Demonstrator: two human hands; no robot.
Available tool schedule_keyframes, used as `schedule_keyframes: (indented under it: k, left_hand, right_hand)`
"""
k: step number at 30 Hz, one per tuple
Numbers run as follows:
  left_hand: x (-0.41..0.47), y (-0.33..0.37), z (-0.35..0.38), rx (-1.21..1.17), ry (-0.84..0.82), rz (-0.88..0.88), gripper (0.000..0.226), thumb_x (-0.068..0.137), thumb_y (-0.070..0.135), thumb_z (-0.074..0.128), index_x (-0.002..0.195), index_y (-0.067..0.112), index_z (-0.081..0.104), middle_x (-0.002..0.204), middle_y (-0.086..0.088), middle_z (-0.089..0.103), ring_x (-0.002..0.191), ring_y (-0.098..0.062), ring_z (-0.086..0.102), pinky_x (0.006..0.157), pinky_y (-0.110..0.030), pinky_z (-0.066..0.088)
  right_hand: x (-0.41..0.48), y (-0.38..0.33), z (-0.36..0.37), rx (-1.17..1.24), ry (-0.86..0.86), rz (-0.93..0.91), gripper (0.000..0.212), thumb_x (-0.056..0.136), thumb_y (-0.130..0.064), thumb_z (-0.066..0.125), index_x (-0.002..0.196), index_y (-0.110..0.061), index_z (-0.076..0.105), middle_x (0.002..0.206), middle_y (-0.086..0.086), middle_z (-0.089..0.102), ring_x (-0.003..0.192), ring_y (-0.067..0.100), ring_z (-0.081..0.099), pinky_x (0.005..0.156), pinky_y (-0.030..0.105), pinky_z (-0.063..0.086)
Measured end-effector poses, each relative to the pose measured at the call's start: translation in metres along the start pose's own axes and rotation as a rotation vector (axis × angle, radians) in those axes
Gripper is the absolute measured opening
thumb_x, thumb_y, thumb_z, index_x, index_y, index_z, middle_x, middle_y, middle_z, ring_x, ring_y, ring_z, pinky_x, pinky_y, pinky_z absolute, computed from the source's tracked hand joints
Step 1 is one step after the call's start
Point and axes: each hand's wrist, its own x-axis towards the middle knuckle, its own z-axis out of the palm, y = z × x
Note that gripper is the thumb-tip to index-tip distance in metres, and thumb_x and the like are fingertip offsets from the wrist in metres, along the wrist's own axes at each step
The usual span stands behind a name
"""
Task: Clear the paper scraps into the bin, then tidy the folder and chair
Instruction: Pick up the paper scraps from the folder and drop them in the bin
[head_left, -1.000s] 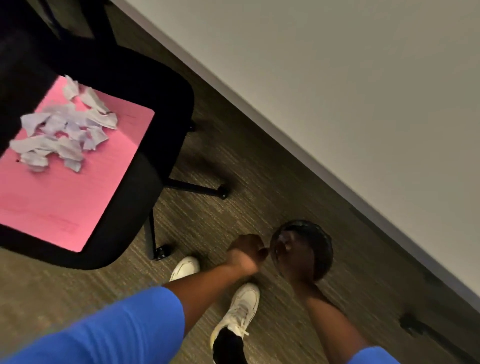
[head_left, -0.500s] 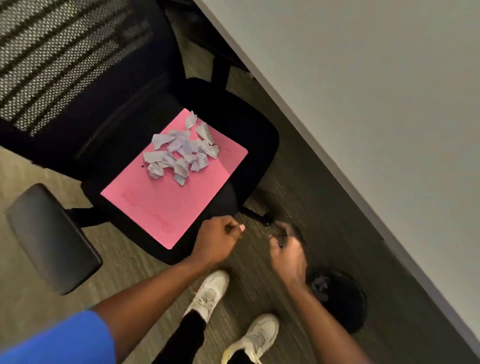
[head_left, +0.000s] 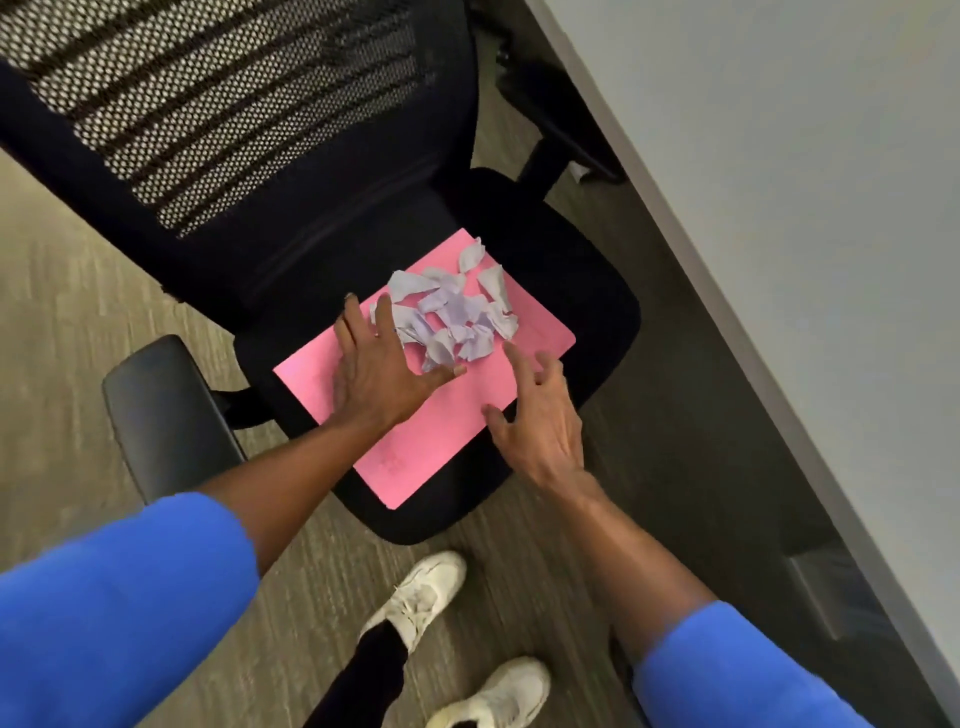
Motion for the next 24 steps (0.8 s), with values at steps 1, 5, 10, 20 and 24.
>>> schedule_keyframes:
  k: [1,5,10,20,24]
  left_hand:
    - [0.006,0.001,0.002,0.002,-0.009,0.021,0.135,0.066,0.086,0.076,0.167,0.025,0.01,0.175,-0.017,0.002,0.161,-0.042,0.011,0.112,-0.056,0.046]
    - [0.026,0.001,0.012,0.055,-0.013,0.178,0.112,0.077,0.081,0.069,0.166,0.038,0.016,0.174,-0.018,0.002,0.158,-0.043,0.016,0.104,-0.054,0.053]
    - [0.028,-0.008,0.023,0.065,0.036,0.266,0.068,0.093,0.06,0.067,0.152,0.032,0.051,0.165,-0.013,0.028,0.138,-0.032,0.039,0.098,-0.043,0.054]
    - [0.025,-0.025,0.029,-0.082,0.051,0.263,0.032,0.099,0.018,0.072,0.13,0.014,0.069,0.149,-0.009,0.047,0.127,-0.028,0.046,0.102,-0.042,0.054]
    - [0.025,-0.026,0.031,-0.109,0.064,0.248,0.027,0.098,0.013,0.072,0.125,0.011,0.07,0.147,-0.008,0.05,0.124,-0.025,0.049,0.098,-0.036,0.052]
  right_hand:
    - [0.012,-0.004,-0.001,-0.048,-0.016,-0.009,0.089,0.093,-0.04,0.072,0.16,-0.041,0.014,0.166,0.012,0.019,0.144,0.034,0.042,0.096,0.056,0.059]
    - [0.055,-0.018,-0.002,-0.22,-0.07,-0.058,0.098,0.092,-0.041,0.074,0.162,-0.046,0.007,0.171,0.016,0.008,0.153,0.04,0.028,0.092,0.054,0.058]
    - [0.091,-0.032,0.0,-0.363,-0.127,-0.131,0.091,0.094,-0.052,0.07,0.162,-0.047,0.01,0.172,0.017,0.002,0.151,0.044,0.029,0.094,0.052,0.056]
    - [0.111,-0.041,0.009,-0.487,-0.144,-0.248,0.055,0.098,-0.053,0.063,0.147,-0.039,0.044,0.149,0.013,0.037,0.132,0.036,0.041,0.074,0.048,0.059]
    - [0.105,-0.043,0.012,-0.454,-0.109,-0.303,0.033,0.103,-0.037,0.061,0.136,-0.03,0.061,0.138,0.01,0.048,0.12,0.031,0.048,0.066,0.037,0.04]
